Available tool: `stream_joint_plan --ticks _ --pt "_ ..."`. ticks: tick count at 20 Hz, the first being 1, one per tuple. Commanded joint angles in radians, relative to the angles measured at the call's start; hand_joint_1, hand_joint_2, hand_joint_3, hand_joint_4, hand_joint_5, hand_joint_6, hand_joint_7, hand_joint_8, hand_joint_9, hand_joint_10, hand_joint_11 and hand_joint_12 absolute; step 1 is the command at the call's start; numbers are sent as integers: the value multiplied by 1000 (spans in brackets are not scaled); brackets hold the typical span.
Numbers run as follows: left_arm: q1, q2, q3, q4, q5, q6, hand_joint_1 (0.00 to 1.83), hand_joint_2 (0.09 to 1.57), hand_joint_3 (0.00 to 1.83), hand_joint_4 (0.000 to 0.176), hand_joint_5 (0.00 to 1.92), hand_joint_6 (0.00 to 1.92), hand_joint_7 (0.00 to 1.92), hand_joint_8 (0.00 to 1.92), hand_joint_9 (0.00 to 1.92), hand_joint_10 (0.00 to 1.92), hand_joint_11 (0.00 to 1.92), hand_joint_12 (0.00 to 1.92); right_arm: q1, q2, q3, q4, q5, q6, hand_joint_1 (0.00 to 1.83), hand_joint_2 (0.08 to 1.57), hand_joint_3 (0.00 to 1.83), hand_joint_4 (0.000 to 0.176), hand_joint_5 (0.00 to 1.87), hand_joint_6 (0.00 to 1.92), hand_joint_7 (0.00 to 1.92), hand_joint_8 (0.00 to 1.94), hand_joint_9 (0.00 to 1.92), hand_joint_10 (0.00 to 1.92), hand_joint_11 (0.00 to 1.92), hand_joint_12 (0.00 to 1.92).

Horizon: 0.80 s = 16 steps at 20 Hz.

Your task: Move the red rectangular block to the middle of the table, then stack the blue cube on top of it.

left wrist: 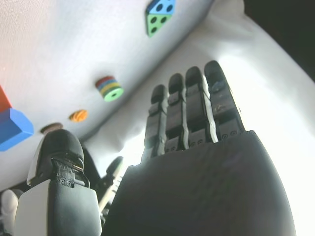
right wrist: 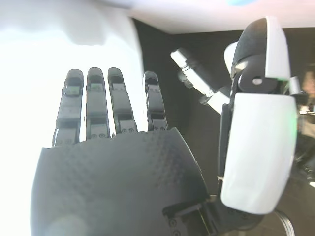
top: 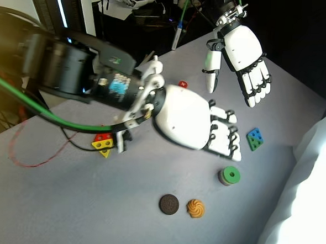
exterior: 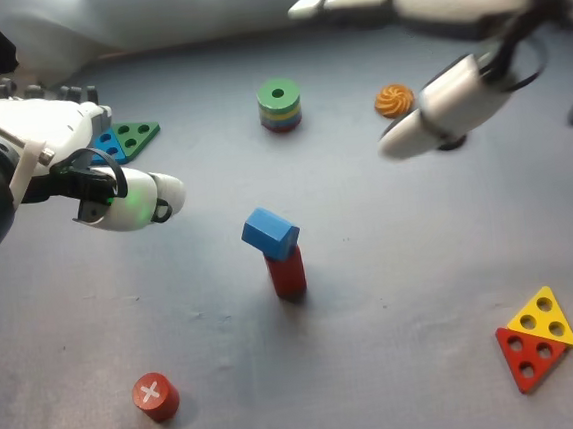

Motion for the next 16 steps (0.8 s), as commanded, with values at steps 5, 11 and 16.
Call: stream_joint_plan --ticks 5,11,16 --pt "-22 17 -12 79 -32 5 131 1174 2 0 170 0 152 1 102 2 0 226 -128 129 -11 -867 387 664 750 864 0 0 23 1 1 0 0 0 0 0" --pt "-42 14 -4 83 -32 5 106 1186 1 0 159 0 150 0 89 0 0 150 -189 201 -18 -1447 271 1270 676 882 6 0 15 2 0 0 0 0 0 0" --pt "-39 13 -8 82 -33 5 98 1175 0 0 150 0 136 0 84 0 0 144 -169 252 -42 -1515 216 1368 738 877 0 0 37 7 0 0 0 0 0 0"
